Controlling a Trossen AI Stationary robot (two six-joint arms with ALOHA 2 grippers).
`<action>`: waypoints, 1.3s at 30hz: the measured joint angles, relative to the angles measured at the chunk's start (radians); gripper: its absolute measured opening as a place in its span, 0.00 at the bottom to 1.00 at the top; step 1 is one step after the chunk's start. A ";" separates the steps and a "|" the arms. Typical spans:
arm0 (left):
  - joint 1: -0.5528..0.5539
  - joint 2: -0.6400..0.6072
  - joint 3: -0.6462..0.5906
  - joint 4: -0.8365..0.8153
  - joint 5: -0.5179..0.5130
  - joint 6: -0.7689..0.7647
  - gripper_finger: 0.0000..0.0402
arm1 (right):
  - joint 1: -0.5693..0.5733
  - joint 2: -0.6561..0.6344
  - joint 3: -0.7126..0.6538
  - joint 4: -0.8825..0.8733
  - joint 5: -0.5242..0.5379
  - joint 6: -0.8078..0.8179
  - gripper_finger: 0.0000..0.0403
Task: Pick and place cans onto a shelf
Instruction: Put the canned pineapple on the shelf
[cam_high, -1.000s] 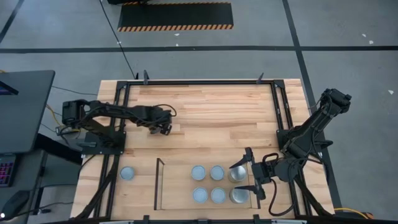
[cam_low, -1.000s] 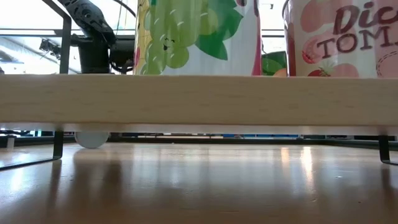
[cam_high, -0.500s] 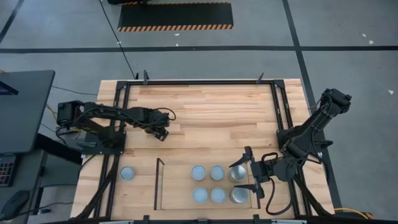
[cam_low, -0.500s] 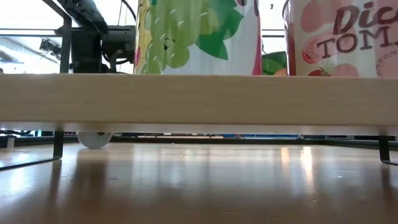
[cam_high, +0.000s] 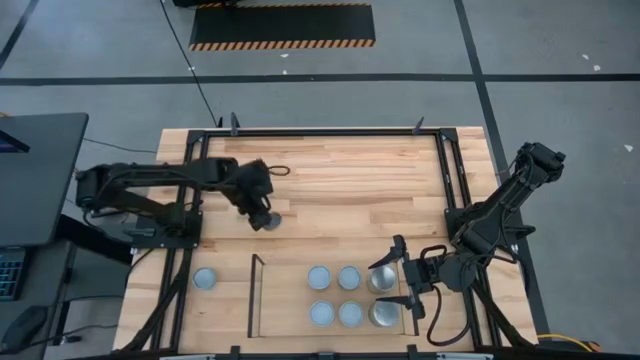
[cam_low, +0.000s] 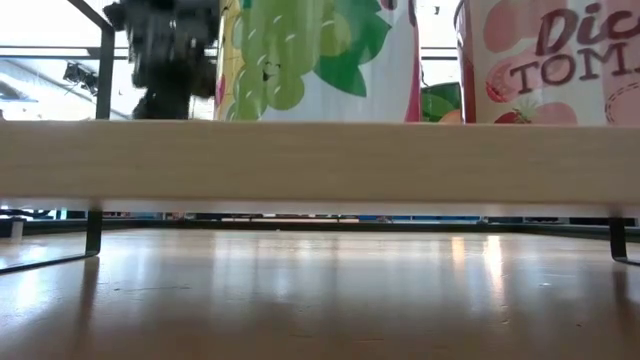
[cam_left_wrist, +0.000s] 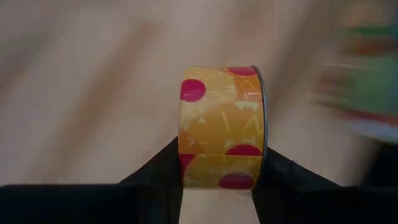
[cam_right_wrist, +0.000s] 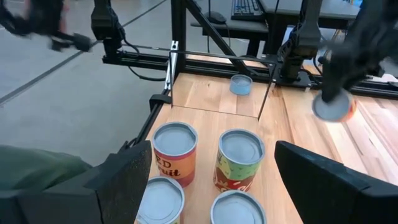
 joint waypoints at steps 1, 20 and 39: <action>0.002 -0.007 0.014 0.026 0.089 0.018 0.35 | 0.000 0.000 0.000 0.000 0.000 0.000 0.86; -0.075 0.212 -0.012 0.346 0.482 0.155 0.37 | -0.004 0.000 0.000 0.002 0.000 0.065 0.86; -0.185 0.424 -0.012 0.448 0.595 0.168 0.37 | -0.049 0.000 0.000 0.000 0.000 0.101 0.86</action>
